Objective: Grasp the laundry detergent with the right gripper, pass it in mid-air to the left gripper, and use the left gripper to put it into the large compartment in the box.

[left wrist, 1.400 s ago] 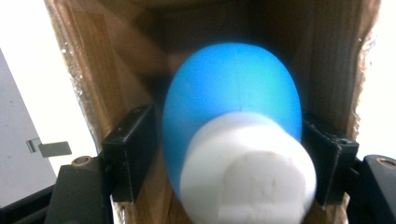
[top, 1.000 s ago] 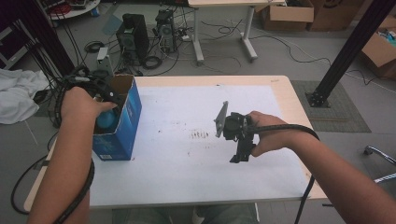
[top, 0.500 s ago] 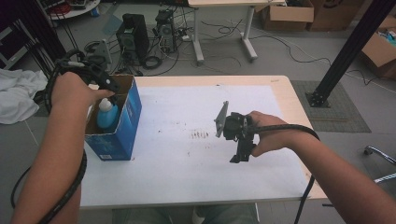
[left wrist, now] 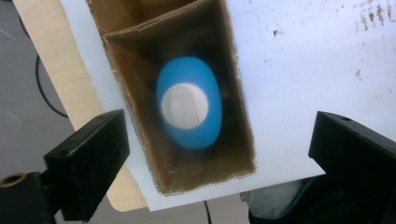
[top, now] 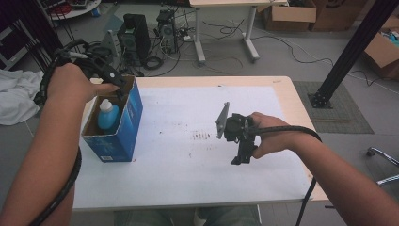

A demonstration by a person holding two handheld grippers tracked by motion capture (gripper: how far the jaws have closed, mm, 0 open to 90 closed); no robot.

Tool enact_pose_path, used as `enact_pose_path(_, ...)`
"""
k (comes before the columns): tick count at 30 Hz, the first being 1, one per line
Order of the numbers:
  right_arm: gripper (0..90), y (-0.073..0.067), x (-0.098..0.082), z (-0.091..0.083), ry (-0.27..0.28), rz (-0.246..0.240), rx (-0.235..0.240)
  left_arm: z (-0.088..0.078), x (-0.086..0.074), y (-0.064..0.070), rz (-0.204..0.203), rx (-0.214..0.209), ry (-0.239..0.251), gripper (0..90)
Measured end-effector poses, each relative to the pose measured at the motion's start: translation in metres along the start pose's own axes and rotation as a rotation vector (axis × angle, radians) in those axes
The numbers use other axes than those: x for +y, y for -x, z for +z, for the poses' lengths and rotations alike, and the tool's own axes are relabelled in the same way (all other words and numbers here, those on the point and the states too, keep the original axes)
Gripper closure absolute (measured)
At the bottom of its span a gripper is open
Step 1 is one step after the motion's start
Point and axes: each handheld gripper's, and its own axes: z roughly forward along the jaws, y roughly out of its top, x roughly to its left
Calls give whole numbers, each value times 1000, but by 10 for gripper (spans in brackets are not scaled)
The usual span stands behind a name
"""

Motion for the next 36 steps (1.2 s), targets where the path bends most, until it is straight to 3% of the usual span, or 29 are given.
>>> enact_pose_path(7,0,-1,-1,-1,2,2,0,-2,3,8,34,-6,-3,12)
enact_pose_path(13,0,-1,-3,-2,0,9,1,-7,6,22,129,-27,10,1)
enact_pose_path(18,0,0,-5,-6,-8,15,0,-11,8,44,290,-49,16,1)
enact_pose_path(22,0,1,-5,-7,-10,18,-1,-11,5,68,435,-91,28,1)
enact_pose_path(27,0,0,-5,-7,-17,29,-1,-4,-3,100,622,-95,29,1)
enact_pose_path(30,0,-1,-4,-7,-25,32,-2,-5,-6,111,685,-106,54,1)
enact_pose_path(36,0,-7,-3,-10,-31,49,-8,3,-17,134,871,-131,19,1)
